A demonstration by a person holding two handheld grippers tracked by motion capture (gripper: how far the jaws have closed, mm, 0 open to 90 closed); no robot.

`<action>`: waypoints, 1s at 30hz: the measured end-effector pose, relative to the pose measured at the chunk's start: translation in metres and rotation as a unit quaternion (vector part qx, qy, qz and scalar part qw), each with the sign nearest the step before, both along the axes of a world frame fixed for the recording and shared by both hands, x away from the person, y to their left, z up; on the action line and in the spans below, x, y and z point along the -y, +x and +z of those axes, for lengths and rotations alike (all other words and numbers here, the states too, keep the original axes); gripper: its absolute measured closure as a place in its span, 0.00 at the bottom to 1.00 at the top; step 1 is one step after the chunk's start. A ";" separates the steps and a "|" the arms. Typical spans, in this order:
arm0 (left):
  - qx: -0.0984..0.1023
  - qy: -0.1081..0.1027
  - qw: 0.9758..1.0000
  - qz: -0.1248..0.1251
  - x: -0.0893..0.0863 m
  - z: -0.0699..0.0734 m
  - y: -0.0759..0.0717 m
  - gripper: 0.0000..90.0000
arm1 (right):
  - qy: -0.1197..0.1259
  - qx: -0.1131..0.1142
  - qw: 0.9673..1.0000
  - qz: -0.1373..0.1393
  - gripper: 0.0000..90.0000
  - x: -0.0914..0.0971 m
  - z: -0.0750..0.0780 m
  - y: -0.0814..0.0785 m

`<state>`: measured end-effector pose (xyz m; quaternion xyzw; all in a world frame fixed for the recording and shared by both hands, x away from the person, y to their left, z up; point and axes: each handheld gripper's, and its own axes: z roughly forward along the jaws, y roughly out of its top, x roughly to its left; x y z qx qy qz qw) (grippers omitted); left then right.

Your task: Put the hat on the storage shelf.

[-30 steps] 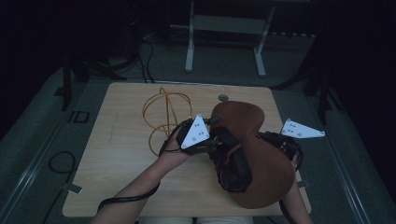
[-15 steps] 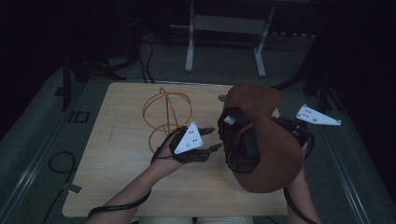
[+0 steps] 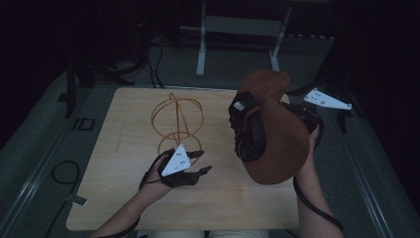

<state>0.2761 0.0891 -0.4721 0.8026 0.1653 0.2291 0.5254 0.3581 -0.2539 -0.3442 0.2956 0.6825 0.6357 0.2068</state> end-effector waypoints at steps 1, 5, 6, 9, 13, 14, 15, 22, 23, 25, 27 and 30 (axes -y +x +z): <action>-0.003 0.000 1.000 0.003 -0.005 -0.003 -0.002 0.53 | 0.000 0.000 1.000 0.000 0.98 0.000 0.000 0.000; -0.019 -0.003 1.000 0.016 -0.023 -0.017 -0.009 0.53 | 0.004 -0.002 1.000 -0.009 0.98 -0.010 0.002 0.010; -0.022 -0.002 1.000 0.021 -0.028 -0.020 -0.011 0.53 | 0.001 -0.001 1.000 -0.012 0.98 -0.017 0.003 0.014; -0.032 -0.005 0.999 0.035 -0.043 -0.031 -0.017 0.53 | -0.002 0.000 1.000 -0.017 0.98 -0.025 0.004 0.019; -0.043 -0.007 0.997 0.059 -0.065 -0.047 -0.024 0.53 | -0.011 -0.002 1.000 -0.021 0.98 -0.046 0.005 0.031; -0.050 -0.009 0.996 0.069 -0.075 -0.053 -0.028 0.53 | -0.013 0.000 1.000 -0.022 0.98 -0.051 0.005 0.033; -0.050 -0.009 0.996 0.069 -0.075 -0.053 -0.028 0.53 | -0.013 0.000 1.000 -0.022 0.98 -0.051 0.005 0.033; -0.063 -0.018 0.992 0.112 -0.109 -0.069 -0.040 0.51 | -0.025 -0.001 0.999 -0.030 0.98 -0.088 0.007 0.053; -0.064 -0.016 0.991 0.116 -0.112 -0.072 -0.042 0.51 | -0.025 -0.001 0.999 -0.030 0.98 -0.088 0.007 0.053; -0.070 -0.013 0.989 0.127 -0.119 -0.078 -0.043 0.50 | -0.027 0.002 0.999 -0.032 0.98 -0.097 0.011 0.056; -0.076 -0.014 0.988 0.137 -0.125 -0.083 -0.045 0.49 | -0.028 0.009 0.999 -0.036 0.98 -0.108 0.016 0.057; -0.090 -0.015 0.985 0.149 -0.132 -0.088 -0.045 0.44 | -0.030 0.019 0.999 -0.040 0.98 -0.122 0.025 0.059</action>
